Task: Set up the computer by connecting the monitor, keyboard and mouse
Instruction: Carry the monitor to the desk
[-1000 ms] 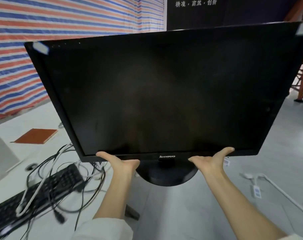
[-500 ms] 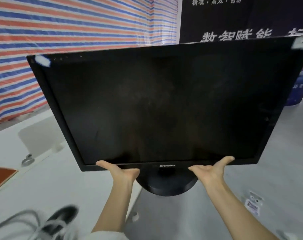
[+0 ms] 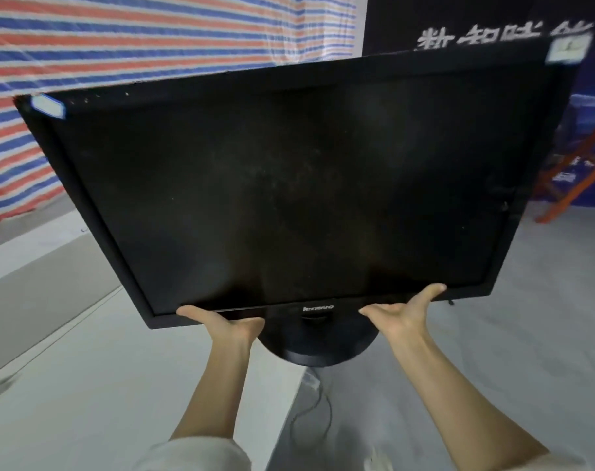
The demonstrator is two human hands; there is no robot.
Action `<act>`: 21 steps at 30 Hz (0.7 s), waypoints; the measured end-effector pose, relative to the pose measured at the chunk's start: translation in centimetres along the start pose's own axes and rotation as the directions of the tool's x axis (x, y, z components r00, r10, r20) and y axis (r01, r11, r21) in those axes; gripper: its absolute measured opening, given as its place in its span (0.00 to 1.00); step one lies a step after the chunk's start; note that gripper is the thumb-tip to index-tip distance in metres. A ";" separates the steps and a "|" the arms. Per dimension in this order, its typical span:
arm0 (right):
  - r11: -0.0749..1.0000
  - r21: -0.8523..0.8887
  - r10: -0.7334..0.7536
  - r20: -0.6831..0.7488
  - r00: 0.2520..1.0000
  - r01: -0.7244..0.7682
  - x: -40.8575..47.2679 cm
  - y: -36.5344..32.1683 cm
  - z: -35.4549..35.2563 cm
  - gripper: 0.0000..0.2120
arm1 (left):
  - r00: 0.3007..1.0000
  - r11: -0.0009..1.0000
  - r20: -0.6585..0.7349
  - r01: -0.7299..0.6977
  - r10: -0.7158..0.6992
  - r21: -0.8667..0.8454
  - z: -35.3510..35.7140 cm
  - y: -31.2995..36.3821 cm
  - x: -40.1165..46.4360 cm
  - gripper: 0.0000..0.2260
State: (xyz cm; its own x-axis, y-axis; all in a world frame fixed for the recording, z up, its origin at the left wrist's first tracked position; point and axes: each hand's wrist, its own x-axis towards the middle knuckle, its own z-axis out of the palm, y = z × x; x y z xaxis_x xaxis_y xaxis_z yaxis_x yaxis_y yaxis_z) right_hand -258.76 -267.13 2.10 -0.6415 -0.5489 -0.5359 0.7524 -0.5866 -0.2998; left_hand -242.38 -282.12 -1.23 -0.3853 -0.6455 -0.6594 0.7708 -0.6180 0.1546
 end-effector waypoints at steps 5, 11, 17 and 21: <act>0.991 -0.042 0.131 0.017 0.991 -0.130 11.9 -1.3 4.2 0.54 | 0.995 0.987 -0.030 -0.099 0.096 -0.130 5.4 -2.0 8.6 0.43; 0.939 -0.185 0.300 0.037 0.953 -0.289 23.3 -2.3 12.4 0.51 | 0.962 0.925 -0.078 -0.274 0.263 -0.262 12.2 -3.9 15.1 0.40; 0.831 -0.301 0.498 0.026 0.867 -0.468 30.8 2.5 18.4 0.52 | 0.904 0.824 -0.228 -0.425 0.362 -0.375 14.6 -0.7 18.8 0.40; 0.768 -0.358 0.569 0.002 0.822 -0.531 33.3 7.7 20.5 0.51 | 0.858 0.747 -0.297 -0.512 0.419 -0.423 14.1 2.6 20.7 0.40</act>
State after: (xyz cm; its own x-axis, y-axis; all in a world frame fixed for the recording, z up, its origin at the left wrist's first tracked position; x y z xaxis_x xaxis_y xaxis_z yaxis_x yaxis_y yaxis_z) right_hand -277.42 -302.16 -1.87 -0.0996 -0.7863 -0.6098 0.9720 0.0542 -0.2287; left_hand -255.48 -303.39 -4.11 0.1436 -0.6794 -0.7196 0.9881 0.0586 0.1419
